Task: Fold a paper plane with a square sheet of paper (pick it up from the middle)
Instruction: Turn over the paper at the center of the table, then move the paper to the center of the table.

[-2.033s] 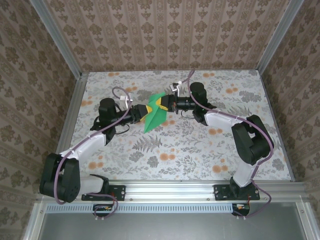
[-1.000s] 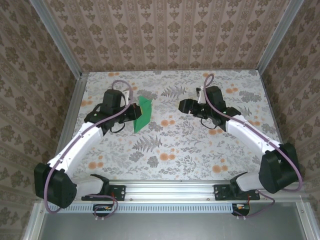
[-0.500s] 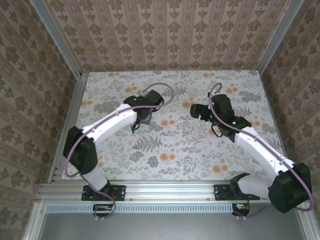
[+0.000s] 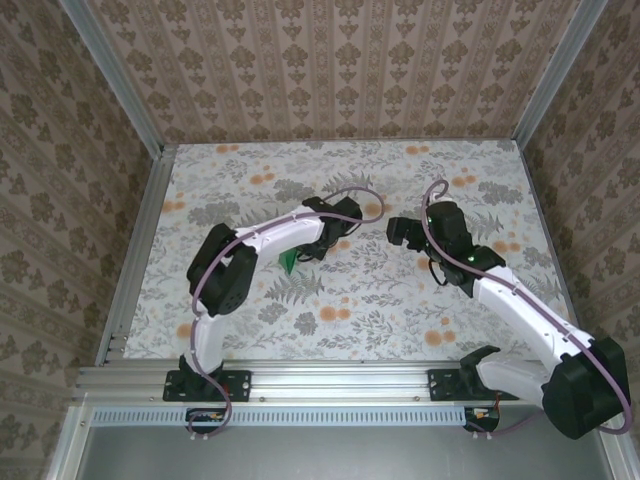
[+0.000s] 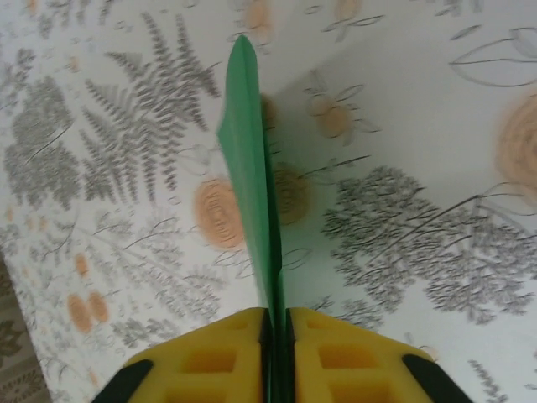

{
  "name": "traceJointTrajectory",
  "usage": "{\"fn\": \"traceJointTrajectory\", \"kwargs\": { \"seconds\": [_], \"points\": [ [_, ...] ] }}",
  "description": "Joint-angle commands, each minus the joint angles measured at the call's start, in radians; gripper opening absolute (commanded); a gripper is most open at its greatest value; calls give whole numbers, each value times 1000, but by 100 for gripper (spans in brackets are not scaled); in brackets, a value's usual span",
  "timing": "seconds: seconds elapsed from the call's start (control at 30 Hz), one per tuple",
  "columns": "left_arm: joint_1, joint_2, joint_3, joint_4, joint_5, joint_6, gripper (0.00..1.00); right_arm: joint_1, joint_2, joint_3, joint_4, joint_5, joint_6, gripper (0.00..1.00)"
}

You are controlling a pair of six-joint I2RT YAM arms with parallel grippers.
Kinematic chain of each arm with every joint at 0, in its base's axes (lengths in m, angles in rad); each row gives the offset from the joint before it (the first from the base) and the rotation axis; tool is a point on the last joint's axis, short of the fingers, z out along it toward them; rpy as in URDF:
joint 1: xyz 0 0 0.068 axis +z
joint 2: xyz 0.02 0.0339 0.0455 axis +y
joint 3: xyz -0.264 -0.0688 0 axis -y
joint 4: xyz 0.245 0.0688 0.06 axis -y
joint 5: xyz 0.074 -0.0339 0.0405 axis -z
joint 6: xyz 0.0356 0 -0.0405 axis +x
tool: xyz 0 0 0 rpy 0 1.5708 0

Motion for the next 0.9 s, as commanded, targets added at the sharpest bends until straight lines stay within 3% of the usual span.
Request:
{"fn": "traceJointTrajectory", "kwargs": {
  "seconds": [0.0,0.2,0.3,0.57,0.73,0.87],
  "points": [
    [-18,28,55,7,74,-2,27,1,-47,-22,-12,68,26,99],
    [-20,-10,58,72,211,23,39,-1,-72,-26,-39,98,41,99],
    [2,-87,30,132,343,28,46,-1,-75,-28,-40,92,53,99],
    [209,-365,-223,410,766,-54,63,36,10,8,-28,-17,59,94],
    [359,-495,-373,461,771,-93,69,182,156,87,-8,-16,83,89],
    [502,-592,-514,478,750,-118,77,321,357,203,4,-44,140,77]
  ]
}}
